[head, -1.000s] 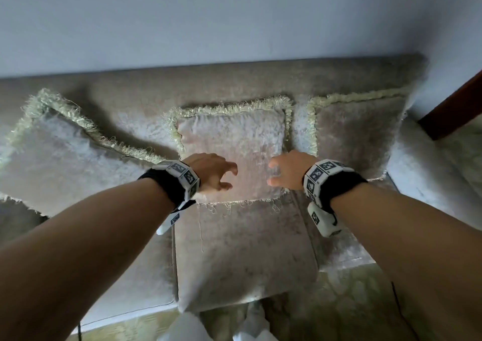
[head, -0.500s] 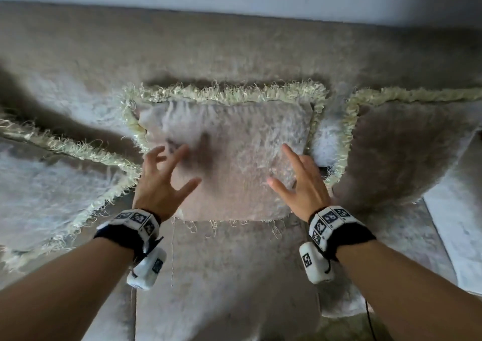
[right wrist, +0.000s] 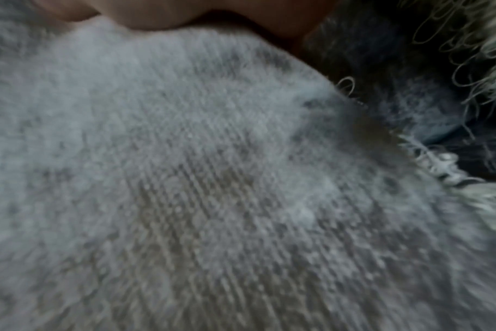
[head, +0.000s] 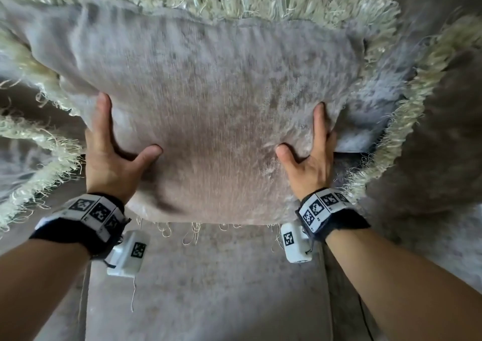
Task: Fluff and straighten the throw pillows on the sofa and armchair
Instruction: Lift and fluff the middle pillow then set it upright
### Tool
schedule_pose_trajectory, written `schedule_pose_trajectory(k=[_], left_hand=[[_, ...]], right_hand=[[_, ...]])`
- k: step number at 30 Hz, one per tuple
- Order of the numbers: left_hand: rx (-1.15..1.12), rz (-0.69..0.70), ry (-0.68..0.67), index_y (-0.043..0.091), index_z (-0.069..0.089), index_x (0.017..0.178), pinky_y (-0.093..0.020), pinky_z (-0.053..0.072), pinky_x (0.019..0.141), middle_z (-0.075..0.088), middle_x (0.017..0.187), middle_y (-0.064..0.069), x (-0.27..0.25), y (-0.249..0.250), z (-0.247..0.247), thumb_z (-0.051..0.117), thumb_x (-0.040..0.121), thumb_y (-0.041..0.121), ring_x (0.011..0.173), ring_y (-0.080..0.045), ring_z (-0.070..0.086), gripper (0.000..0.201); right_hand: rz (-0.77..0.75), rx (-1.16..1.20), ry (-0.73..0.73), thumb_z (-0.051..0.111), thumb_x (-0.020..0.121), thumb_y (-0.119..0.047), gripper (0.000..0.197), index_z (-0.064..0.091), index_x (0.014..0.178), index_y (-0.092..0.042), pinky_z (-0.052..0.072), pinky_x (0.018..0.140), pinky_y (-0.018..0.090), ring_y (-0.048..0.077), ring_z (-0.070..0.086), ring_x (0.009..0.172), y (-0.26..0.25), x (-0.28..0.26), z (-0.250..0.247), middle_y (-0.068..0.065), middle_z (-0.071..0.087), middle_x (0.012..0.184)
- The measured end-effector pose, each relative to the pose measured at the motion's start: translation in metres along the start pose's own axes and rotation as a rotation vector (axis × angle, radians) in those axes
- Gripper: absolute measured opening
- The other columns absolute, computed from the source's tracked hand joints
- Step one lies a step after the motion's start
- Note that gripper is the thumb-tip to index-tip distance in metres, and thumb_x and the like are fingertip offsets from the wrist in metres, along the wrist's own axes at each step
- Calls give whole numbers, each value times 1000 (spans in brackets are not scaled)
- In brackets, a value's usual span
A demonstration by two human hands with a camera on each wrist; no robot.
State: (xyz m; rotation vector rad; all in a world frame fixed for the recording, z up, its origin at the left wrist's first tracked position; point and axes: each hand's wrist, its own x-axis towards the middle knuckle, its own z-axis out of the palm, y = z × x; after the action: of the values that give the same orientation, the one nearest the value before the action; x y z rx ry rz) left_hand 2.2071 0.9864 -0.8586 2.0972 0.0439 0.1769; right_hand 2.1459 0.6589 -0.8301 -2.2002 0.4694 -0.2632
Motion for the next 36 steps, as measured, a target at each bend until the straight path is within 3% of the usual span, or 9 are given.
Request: schedule_pose_trajectory(k=[4, 8, 12, 14, 16, 21, 26, 33, 36], left_hand=[[-63, 51, 24, 44, 17, 157, -41, 22, 125, 30, 158, 19, -14, 5, -3, 77, 72, 39, 151, -7, 25, 104], [-191, 27, 72, 17, 15, 161, -44, 19, 127, 27, 166, -4, -39, 24, -6, 74, 79, 30, 154, -15, 22, 102], [-264, -88, 191, 6, 9, 159, -30, 15, 127, 21, 166, -11, -71, 50, 1, 59, 80, 32, 155, -14, 18, 97], [-314, -160, 268, 5, 8, 158, -29, 13, 127, 18, 166, -14, -82, 54, 11, 54, 82, 40, 155, -15, 16, 95], [-338, -250, 318, 11, 7, 159, -27, 13, 126, 14, 167, -12, -90, 52, 24, 48, 84, 48, 155, -14, 14, 92], [-341, -357, 422, 18, 9, 160, -37, 12, 127, 10, 169, -11, -89, 34, 62, 46, 91, 47, 156, -18, 12, 84], [-332, -316, 498, 10, 7, 160, -7, 9, 117, 8, 169, -13, -74, 15, 88, 44, 97, 44, 155, -14, 10, 81], [-357, -414, 563, 24, 20, 159, -17, 18, 121, 22, 166, -2, -77, 17, 79, 48, 99, 43, 153, -12, 22, 69], [-466, -535, 623, 22, 40, 150, -30, 39, 113, 50, 140, -4, -80, 37, 60, 59, 90, 51, 132, -21, 51, 69]], right_hand=[[-57, 77, 26, 63, 67, -69, 98, 14, 150, -51, 13, 106, 14, -5, 10, 131, -10, -5, -9, 14, 17, 165], [-273, 44, 67, 76, 72, -59, 98, 26, 154, -38, 18, 99, -8, -25, 21, 123, -41, -3, -38, 11, 36, 142], [-469, -7, 6, 77, 74, -64, 90, 40, 151, -38, 41, 104, 15, 16, 50, 116, -90, 25, -73, 8, 41, 129], [-520, -90, -68, 76, 73, -69, 87, 41, 149, -45, 51, 100, 40, 27, 56, 112, -112, 40, -81, 7, 43, 125], [-532, -171, -130, 71, 73, -75, 85, 38, 148, -52, 52, 97, 48, 31, 56, 108, -122, 51, -80, 4, 41, 124], [-550, -229, -171, 68, 76, -73, 82, 44, 149, -42, 47, 99, 53, 29, 52, 110, -95, 62, -53, 7, 42, 126], [-584, -256, -141, 66, 79, -71, 81, 42, 150, -42, 46, 100, 54, 31, 51, 116, -72, 68, -42, 11, 40, 138], [-531, -275, -169, 62, 83, -71, 79, 40, 152, -40, 40, 111, 53, 31, 43, 134, -65, 60, -60, 10, 37, 150], [-477, -276, -170, 60, 85, -69, 72, 50, 147, -34, 42, 108, 51, 27, 47, 128, -61, 46, -84, 6, 44, 143]])
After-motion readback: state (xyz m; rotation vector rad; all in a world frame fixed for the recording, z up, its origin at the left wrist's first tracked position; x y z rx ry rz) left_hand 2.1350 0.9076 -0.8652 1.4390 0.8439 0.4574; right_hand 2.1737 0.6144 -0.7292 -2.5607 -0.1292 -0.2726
